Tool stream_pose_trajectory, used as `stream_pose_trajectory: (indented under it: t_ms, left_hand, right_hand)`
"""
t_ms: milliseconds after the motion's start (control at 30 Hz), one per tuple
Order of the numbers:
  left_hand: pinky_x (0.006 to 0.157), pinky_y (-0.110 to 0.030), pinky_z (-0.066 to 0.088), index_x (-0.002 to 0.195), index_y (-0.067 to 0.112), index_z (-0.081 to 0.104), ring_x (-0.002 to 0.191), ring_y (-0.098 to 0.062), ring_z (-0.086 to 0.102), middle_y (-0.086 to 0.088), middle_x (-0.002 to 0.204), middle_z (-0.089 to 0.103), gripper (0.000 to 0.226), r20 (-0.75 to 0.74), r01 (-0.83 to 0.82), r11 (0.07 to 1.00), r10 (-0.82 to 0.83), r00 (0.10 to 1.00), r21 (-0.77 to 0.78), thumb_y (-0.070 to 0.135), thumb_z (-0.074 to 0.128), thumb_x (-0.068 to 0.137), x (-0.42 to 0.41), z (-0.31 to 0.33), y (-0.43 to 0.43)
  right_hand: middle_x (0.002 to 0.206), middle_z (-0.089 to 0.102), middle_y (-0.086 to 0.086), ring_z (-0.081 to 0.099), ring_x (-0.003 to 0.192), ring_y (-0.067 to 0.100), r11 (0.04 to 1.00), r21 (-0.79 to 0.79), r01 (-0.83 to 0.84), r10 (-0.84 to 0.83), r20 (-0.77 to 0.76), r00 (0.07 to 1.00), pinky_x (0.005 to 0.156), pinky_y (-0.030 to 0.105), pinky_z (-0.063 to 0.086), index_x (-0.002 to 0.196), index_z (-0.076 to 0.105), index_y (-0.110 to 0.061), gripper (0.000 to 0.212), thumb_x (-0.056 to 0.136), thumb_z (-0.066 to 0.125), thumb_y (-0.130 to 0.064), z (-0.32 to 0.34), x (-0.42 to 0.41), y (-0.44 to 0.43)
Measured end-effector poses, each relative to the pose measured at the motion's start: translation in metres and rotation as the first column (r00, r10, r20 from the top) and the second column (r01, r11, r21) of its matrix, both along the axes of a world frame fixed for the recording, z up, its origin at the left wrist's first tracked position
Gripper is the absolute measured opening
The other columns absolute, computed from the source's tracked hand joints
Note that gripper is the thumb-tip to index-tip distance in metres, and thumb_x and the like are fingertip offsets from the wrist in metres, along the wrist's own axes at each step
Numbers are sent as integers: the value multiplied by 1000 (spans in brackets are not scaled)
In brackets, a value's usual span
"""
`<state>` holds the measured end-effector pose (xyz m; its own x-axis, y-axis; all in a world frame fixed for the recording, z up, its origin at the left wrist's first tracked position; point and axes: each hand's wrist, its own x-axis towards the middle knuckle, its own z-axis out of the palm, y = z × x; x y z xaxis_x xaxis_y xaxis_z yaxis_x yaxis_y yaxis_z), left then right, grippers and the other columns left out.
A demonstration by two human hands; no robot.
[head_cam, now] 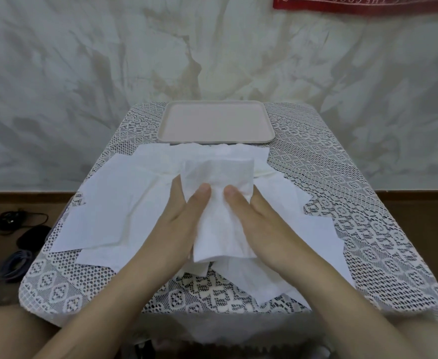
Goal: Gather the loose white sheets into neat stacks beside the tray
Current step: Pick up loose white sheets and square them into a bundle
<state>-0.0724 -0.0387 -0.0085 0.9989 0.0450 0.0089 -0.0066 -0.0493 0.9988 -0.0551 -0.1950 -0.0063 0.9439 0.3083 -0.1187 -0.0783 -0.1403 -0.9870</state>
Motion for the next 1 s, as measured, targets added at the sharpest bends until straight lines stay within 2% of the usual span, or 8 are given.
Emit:
stream_pose_trajectory:
  t_ms: [100, 167, 400, 533, 633, 800, 900, 1000]
  left_hand:
    - [102, -30, 54, 144, 36, 51, 118, -1, 68, 16, 129, 71, 53, -24, 33, 999, -33, 999, 13, 58, 63, 97, 3, 1, 4]
    - [105, -41, 54, 144, 34, 53, 120, -9, 69, 11, 132, 71, 60, -39, 29, 1000, -29, 999, 3, 55, 62, 89, 7, 1, 8]
    - [103, -44, 55, 139, 33, 60, 115, -11, 73, 11, 126, 75, 57, -65, -11, 1000, 10, 998, -13, 53, 62, 85, 6, -1, 11]
    - [95, -40, 59, 139, 33, 58, 113, -13, 74, 10, 126, 75, 57, -75, 108, 994, -106, 992, 31, 47, 67, 84, 5, -1, 9]
    - [82, -32, 61, 136, 32, 60, 107, -14, 76, 8, 120, 78, 57, -81, 92, 995, -89, 993, 42, 45, 69, 81, 4, -4, 9]
    - [81, -40, 60, 130, 29, 66, 100, -20, 78, 2, 114, 79, 55, -113, -22, 1000, 24, 993, 22, 47, 70, 79, 8, -2, 21]
    - [85, -47, 61, 126, 28, 69, 98, -26, 78, -2, 110, 80, 51, -131, -76, 997, 76, 989, 3, 47, 71, 78, 13, -1, 31]
    - [85, -47, 60, 127, 27, 68, 98, -25, 78, -1, 109, 80, 51, -137, -70, 998, 70, 988, 7, 46, 77, 81, 15, -2, 29]
  right_hand:
    - [117, 71, -18, 66, 109, -2, 999, -16, 45, -45, 52, 998, 103, 38, 52, 129, 54, -40, 37, 102, 42, -61, -4, 4, 3]
    - [113, 72, -17, 68, 106, 0, 997, -21, 73, -72, 54, 996, 100, 40, 54, 125, 57, -38, 37, 101, 44, -62, -6, 7, 5]
    - [110, 71, -15, 68, 104, 8, 988, -119, 95, -84, 98, 992, 95, 44, 55, 120, 57, -42, 70, 74, 39, -90, -13, 10, 4]
    - [104, 72, -11, 70, 97, 11, 982, -125, 143, -127, 127, 984, 85, 48, 60, 115, 59, -38, 66, 76, 41, -87, -11, 6, -5]
    - [101, 73, -5, 73, 91, 17, 985, -139, 105, -97, 59, 994, 71, 45, 64, 111, 64, -30, 62, 81, 48, -82, -9, 8, -14]
    - [69, 68, -3, 68, 62, 17, 969, -214, 127, -114, 75, 991, 57, 35, 59, 87, 69, -18, 27, 101, 59, -39, -4, 17, -36]
    - [68, 65, -7, 64, 62, 16, 901, -368, 228, -187, 144, 972, 63, 36, 55, 87, 70, -22, 12, 94, 69, -32, -9, 29, -58]
    - [83, 65, -10, 64, 79, 15, 787, -533, 311, -227, 218, 949, 73, 31, 47, 94, 66, -26, 21, 87, 75, -43, -12, 35, -70]
